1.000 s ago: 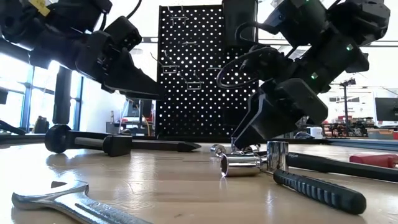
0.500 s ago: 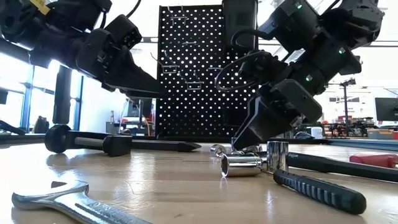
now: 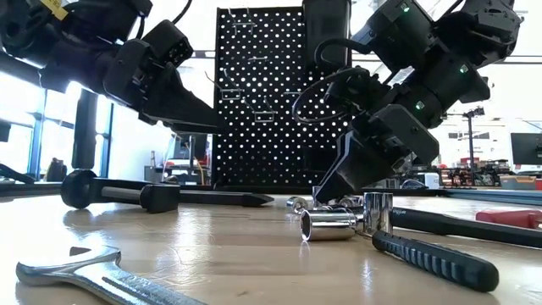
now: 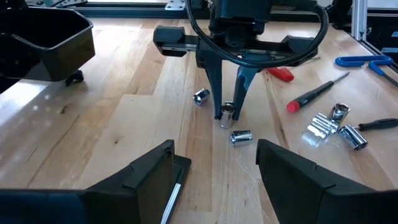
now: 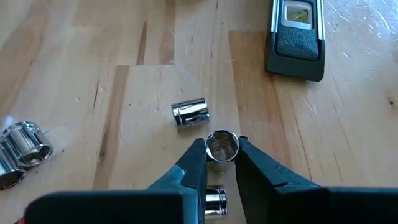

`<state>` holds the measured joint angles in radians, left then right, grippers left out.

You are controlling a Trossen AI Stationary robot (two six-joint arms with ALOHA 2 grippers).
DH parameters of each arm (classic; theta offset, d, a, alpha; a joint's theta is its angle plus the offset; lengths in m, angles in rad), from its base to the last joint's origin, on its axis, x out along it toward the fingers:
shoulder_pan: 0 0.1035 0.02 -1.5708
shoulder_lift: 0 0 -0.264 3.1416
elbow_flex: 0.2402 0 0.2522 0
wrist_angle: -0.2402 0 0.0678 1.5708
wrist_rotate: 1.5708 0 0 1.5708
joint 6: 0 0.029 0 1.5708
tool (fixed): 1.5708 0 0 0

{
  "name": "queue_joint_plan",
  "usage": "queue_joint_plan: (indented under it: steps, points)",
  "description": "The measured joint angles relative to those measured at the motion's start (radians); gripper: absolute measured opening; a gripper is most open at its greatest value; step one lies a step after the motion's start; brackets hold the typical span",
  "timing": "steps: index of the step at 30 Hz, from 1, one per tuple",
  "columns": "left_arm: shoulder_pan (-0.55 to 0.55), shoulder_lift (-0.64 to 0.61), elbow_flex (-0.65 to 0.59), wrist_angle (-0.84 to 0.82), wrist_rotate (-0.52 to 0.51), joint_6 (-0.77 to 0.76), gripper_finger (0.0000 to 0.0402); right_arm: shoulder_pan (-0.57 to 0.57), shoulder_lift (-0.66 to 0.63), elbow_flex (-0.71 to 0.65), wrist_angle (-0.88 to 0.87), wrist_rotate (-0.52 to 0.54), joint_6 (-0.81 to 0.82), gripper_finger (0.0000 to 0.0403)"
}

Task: Hang tools onto peg board
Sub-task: Put the top center socket into the bottom peg board bin

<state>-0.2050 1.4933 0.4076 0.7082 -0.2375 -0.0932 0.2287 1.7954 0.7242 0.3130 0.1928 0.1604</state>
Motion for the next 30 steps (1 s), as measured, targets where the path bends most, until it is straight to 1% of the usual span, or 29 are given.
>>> queue_joint_plan:
  steps: [11,20,26,30]
  points:
    - [0.000,0.000,0.000,0.000,0.000,0.015,0.0223,0.000,0.000,0.000,0.027,0.000,0.023,0.0053]
    - [-0.001,0.000,0.013,-0.002,0.024,0.153,0.0223,0.000,-0.011,0.002,0.070,-0.011,0.050,0.0052]
    - [-0.001,0.000,0.050,-0.001,-0.016,0.283,0.0223,0.000,-0.030,0.041,0.072,-0.055,0.049,0.0051]
    - [-0.001,0.000,0.081,-0.014,-0.018,0.374,0.0223,0.000,-0.046,0.072,0.073,-0.074,0.041,0.0051]
